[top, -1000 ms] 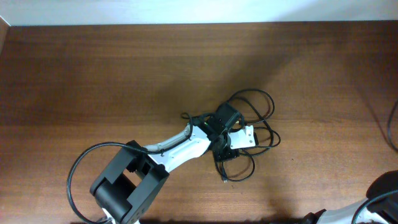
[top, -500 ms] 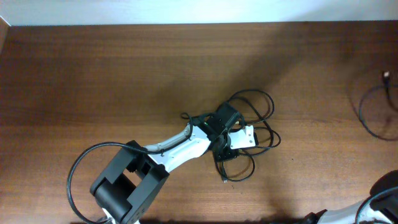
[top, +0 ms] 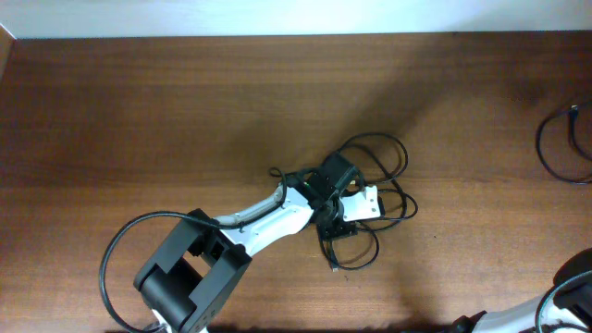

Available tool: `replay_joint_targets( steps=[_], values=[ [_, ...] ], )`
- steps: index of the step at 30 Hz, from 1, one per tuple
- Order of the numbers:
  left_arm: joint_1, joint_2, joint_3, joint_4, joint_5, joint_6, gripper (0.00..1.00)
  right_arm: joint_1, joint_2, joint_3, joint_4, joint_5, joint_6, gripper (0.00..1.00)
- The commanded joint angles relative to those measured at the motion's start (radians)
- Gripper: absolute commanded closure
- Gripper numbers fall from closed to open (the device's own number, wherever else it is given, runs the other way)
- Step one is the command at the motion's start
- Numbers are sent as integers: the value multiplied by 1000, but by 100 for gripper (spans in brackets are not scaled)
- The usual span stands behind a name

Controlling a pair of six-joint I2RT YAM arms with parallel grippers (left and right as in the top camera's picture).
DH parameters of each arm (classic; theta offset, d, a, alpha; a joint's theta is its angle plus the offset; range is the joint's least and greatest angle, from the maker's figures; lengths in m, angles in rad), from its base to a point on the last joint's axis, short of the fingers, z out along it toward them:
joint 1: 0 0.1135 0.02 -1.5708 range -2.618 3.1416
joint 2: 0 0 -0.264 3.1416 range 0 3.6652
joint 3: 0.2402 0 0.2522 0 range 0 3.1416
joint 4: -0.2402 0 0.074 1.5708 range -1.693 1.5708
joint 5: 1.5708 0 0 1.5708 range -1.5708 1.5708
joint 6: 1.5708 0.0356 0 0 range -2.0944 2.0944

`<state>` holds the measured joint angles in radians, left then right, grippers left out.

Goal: Untangle cables

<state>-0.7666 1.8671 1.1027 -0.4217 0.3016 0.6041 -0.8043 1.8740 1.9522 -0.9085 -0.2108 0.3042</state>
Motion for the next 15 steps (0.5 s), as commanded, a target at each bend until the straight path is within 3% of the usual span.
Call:
replay_joint_targets(
  steps=[1,12,14,15],
  values=[
    [-6,-2,19,5,20,-45,45,-1,-2,10,-39,-155,-39,2],
    [-6,-192,41,-24,19,-63,44,18,-100,11,-138,-374,-114,1],
    [-6,-243,41,-38,16,-64,22,41,-129,11,-160,-430,-164,1],
    [-6,-273,41,-40,6,-84,1,58,-141,11,-175,-441,-167,2]
  ],
)
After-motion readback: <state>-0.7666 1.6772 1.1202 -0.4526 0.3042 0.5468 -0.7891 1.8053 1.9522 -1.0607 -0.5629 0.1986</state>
